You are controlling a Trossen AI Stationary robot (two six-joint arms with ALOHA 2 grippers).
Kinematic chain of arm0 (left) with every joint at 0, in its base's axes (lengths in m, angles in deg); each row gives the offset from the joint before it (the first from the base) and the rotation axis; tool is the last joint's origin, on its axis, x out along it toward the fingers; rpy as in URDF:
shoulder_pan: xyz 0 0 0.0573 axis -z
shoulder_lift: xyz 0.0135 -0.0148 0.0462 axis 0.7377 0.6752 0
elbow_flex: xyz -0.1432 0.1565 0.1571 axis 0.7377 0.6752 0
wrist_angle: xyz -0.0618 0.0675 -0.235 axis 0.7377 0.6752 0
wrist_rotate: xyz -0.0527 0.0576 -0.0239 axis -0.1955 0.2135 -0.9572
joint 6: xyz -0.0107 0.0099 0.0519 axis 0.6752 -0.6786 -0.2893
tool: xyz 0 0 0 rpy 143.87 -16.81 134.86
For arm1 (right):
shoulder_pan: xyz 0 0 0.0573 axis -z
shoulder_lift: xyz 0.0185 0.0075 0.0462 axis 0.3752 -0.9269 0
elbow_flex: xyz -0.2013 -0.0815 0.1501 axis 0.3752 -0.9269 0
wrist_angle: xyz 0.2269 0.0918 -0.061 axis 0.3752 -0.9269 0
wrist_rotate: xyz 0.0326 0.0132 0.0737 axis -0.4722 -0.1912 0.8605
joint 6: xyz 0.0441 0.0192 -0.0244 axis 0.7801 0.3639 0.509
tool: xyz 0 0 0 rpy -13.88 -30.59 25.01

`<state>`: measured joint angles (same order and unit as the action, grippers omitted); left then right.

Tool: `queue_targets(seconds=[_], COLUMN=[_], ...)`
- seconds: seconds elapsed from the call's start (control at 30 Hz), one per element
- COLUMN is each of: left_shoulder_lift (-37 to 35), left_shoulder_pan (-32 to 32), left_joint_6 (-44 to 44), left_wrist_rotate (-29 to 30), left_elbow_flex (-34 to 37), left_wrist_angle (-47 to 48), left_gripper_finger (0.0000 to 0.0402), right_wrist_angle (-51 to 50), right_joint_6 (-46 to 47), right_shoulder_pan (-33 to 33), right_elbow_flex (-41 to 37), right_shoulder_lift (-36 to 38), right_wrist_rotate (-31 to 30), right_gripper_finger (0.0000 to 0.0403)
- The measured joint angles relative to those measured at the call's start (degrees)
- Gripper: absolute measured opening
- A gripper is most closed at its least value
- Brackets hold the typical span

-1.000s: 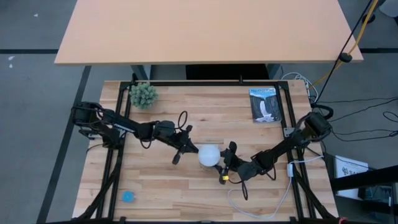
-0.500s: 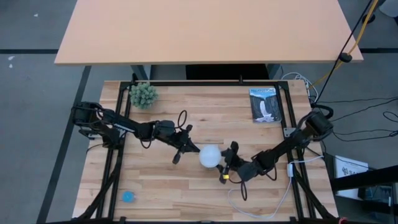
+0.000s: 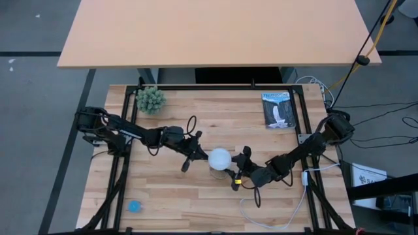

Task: Screw lightbulb
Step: Insert the white light bulb into the gold lamp

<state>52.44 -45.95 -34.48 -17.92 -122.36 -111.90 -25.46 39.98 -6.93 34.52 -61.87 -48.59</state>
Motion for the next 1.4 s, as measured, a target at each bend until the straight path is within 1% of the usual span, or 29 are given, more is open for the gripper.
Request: queue_targets(seconds=[0.13, 0.23, 0.57, 0.73, 0.87, 0.93, 1.0, 1.07, 1.13, 1.23, 1.27, 1.33, 1.4], left_shoulder_lift=[0.0, 0.0, 0.0, 0.0, 0.0, 0.0, 0.0, 0.0, 0.0, 0.0, 0.0, 0.0, 0.7], left_shoulder_pan=[0.0, 0.0, 0.0, -1.3, -2.0, -1.3, 0.0, 1.8, 4.1, 7.3, 8.3, 10.1, 11.5], left_joint_6=[0.0, 0.0, -0.5, -1.5, -1.2, -1.1, -0.3, 0.0, 0.0, 0.0, 0.0, 0.2, 0.1], left_wrist_rotate=[0.0, 0.0, 0.0, 0.1, 0.1, 0.2, 0.4, 3.1, 6.8, 11.8, 13.5, 17.0, 19.5], left_elbow_flex=[0.0, 0.0, 0.0, 0.0, 0.0, 0.0, 0.0, 0.0, 0.0, 0.0, 0.0, 0.0, 0.0], left_wrist_angle=[0.0, 0.0, 1.1, 3.3, 6.7, 7.3, 7.2, 7.1, 7.1, 7.0, 7.0, 7.0, 5.2], left_gripper_finger=[0.0000, 0.0000, 0.0000, 0.0000, 0.0000, 0.0000, 0.0000, 0.0000, 0.0000, 0.0000, 0.0000, 0.0000, 0.0000], right_wrist_angle=[-2.6, -2.8, -4.1, -9.9, -17.5, -21.0, -25.9, -31.4, -36.5, -43.2, -44.4, -44.9, -43.0], right_joint_6=[3.6, 5.5, 3.2, 4.3, 6.3, 9.0, 13.0, 18.0, 22.5, 28.8, 30.7, 34.7, 35.8], right_shoulder_pan=[0.0, 0.0, -1.1, -1.6, -1.5, -1.8, -2.4, -3.1, -4.0, -5.1, -5.3, -5.3, -5.3], right_elbow_flex=[0.0, 0.0, 0.0, 0.0, 0.0, 0.0, 0.0, 0.0, 0.0, 0.0, 0.0, 0.0, 0.0], right_shoulder_lift=[0.0, 0.0, 1.0, 5.2, 8.1, 8.5, 8.9, 9.1, 9.1, 9.1, 9.1, 9.1, 9.1], right_wrist_rotate=[0.0, 0.0, 0.2, 0.0, 0.0, 0.0, 0.3, 1.5, 3.3, 7.4, 9.1, 10.5, 10.1], right_gripper_finger=[0.0212, 0.0212, 0.0212, 0.0212, 0.0212, 0.0207, 0.0191, 0.0158, 0.0110, 0.0028, 0.0014, 0.0015, 0.0026])
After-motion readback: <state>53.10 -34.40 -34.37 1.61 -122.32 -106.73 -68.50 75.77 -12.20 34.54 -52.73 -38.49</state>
